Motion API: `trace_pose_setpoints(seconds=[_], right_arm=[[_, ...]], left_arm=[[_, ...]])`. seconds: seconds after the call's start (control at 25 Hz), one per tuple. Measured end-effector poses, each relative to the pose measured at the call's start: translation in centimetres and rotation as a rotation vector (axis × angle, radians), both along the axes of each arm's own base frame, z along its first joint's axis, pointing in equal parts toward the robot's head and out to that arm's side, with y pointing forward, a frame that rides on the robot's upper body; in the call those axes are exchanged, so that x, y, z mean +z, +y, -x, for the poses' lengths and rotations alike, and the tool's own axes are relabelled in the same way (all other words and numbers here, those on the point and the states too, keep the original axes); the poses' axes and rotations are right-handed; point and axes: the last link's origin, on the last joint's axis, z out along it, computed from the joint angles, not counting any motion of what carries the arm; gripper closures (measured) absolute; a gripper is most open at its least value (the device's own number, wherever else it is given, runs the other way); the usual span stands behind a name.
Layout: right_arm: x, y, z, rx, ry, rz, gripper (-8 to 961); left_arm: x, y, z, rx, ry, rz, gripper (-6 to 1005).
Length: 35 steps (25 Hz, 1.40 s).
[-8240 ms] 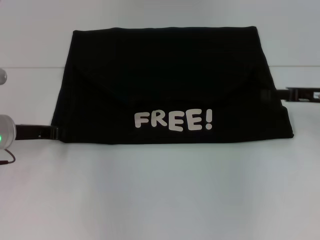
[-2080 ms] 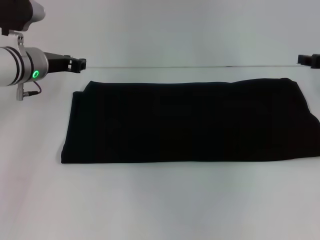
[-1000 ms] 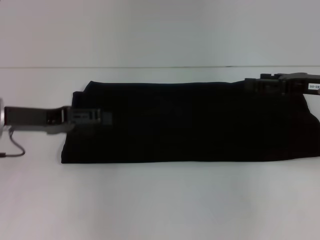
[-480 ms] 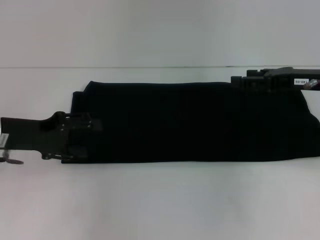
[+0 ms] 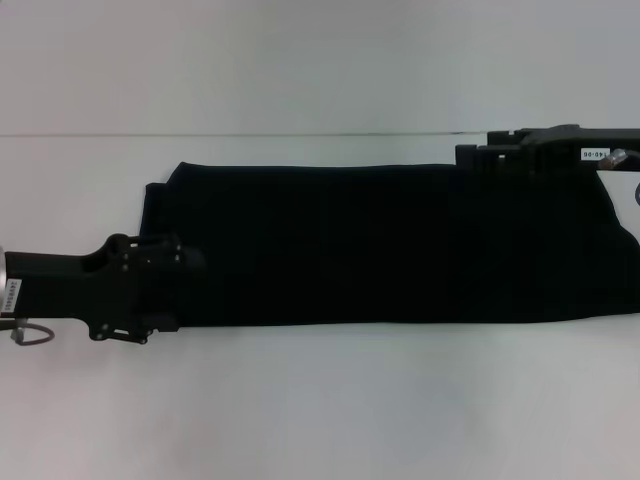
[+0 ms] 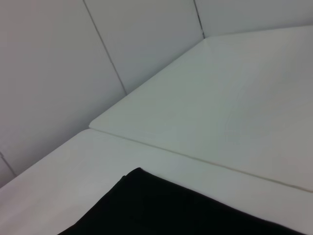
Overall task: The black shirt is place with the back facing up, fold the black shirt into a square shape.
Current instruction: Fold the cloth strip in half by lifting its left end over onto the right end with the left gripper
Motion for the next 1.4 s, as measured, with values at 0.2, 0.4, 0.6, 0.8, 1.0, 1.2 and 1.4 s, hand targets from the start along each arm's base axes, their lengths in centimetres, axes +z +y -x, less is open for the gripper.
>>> trace_pose_setpoints(seconds=[0.2, 0.4, 0.6, 0.8, 1.0, 1.2, 1.4], right_arm=[[0.1, 0.2, 0.0, -0.005, -0.004, -0.01, 183], [0.2, 0.3, 0.1, -0.002, -0.004, -0.016, 187], [0.2, 0.3, 0.1, -0.002, -0.002, -0.018, 187], [0.3, 0.3, 0.1, -0.003, 0.001, -0.02, 187], [0.3, 0.3, 0.1, -0.005, 0.004, -0.021, 186], [0.3, 0.3, 0.1, -0.006, 0.005, -0.022, 186], [0.3, 0.3, 0.0, -0.008, 0.005, -0.022, 186]], left_arm=[[0.0, -0.2, 1.5, 0.07, 0.044, -0.016, 100], [0.0, -0.3, 2.8, 0.131, 0.072, -0.04, 103], [-0.4, -0.3, 3.1, 0.145, 0.073, -0.04, 108], [-1.0, -0.3, 3.0, 0.15, 0.067, -0.033, 111], [-1.6, 0.0, 2.8, 0.155, 0.063, -0.035, 110], [-1.8, 0.3, 3.0, 0.167, 0.076, -0.049, 108], [-1.9, 0.4, 3.3, 0.177, 0.083, -0.062, 108]])
